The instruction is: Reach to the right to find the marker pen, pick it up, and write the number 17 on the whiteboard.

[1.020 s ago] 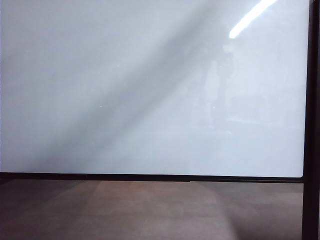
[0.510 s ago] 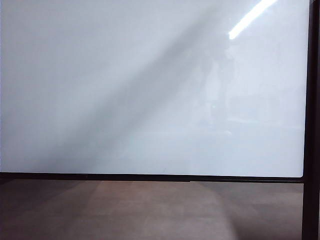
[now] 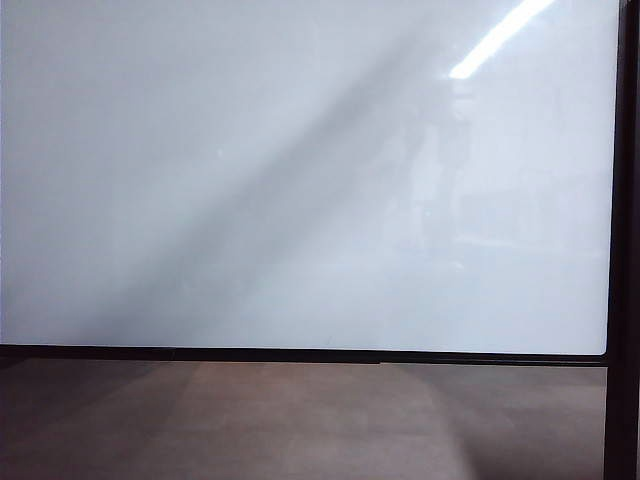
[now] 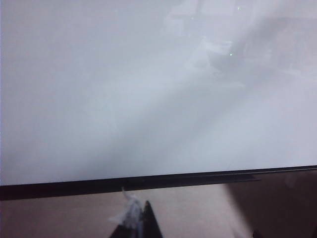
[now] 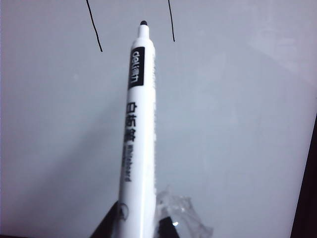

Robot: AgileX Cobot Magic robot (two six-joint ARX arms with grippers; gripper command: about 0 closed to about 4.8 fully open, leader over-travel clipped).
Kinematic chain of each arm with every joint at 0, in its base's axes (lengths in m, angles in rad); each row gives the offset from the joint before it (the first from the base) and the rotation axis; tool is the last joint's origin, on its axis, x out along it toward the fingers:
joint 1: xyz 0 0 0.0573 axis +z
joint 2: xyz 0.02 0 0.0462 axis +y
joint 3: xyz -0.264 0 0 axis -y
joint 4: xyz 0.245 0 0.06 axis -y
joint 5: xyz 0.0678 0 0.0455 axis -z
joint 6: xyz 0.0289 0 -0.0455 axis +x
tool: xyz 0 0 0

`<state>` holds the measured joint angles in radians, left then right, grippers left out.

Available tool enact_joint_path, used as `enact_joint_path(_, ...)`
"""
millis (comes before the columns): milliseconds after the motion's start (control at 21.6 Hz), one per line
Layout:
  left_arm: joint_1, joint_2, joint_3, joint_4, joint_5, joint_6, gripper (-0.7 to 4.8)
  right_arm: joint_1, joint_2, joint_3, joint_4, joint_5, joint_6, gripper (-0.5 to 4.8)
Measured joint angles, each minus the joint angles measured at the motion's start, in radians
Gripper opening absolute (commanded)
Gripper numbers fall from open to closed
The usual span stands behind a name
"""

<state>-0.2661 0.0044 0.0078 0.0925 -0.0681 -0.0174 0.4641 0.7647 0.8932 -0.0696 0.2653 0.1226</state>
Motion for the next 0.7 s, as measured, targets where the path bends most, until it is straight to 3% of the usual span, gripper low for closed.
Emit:
enact_joint_path(510, 0.000, -0.001, 0.000, -0.053, 0.000, 0.000, -0.05, 0.020, 0.000, -0.002, -0.002, 0.003, 0.000, -0.04)
enact_joint_path(603, 0.025, -0.001, 0.000, -0.060, 0.005, 0.000, -0.05, 0.021, 0.000, -0.002, 0.000, 0.003, 0.000, -0.04)
enact_joint_path(695, 0.114, -0.001, 0.000, -0.060, 0.003, 0.000, -0.05, 0.020, 0.001, -0.002, 0.003, 0.003, -0.013, -0.04)
